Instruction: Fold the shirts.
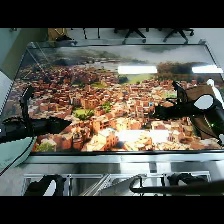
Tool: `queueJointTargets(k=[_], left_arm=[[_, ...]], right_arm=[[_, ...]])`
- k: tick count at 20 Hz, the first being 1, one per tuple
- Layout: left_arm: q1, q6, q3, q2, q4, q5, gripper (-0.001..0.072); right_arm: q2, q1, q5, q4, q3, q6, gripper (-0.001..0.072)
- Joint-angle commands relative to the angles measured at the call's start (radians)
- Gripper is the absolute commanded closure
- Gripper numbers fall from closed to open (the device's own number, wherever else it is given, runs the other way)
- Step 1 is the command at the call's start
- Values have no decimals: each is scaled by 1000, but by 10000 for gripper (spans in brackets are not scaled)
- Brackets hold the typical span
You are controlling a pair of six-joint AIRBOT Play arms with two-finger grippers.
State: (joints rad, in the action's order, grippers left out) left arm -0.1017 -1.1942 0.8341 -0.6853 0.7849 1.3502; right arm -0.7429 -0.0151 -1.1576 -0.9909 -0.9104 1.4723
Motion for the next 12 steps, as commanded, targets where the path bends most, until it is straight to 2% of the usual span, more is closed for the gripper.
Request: queueJointTargets(k=[1,3,4,9,11,12], left_arm=[[0,1,0,1,2,0,692],[-1,-1,2,1,48,-2,694],[-1,-22,15,1,124,10,695],[-1,-312,123,2,816,104,693],[-1,-414,107,2,1014,127,690],[-1,-420,85,2,1071,132,688]], right_arm=[[1,-1,-2,0,0,0,693],[1,-1,-2,0,0,0,693],[1,-1,-2,0,0,0,693],[1,-1,-2,0,0,0,693],[1,-1,-2,0,0,0,693],[1,-1,-2,0,0,0,693]])
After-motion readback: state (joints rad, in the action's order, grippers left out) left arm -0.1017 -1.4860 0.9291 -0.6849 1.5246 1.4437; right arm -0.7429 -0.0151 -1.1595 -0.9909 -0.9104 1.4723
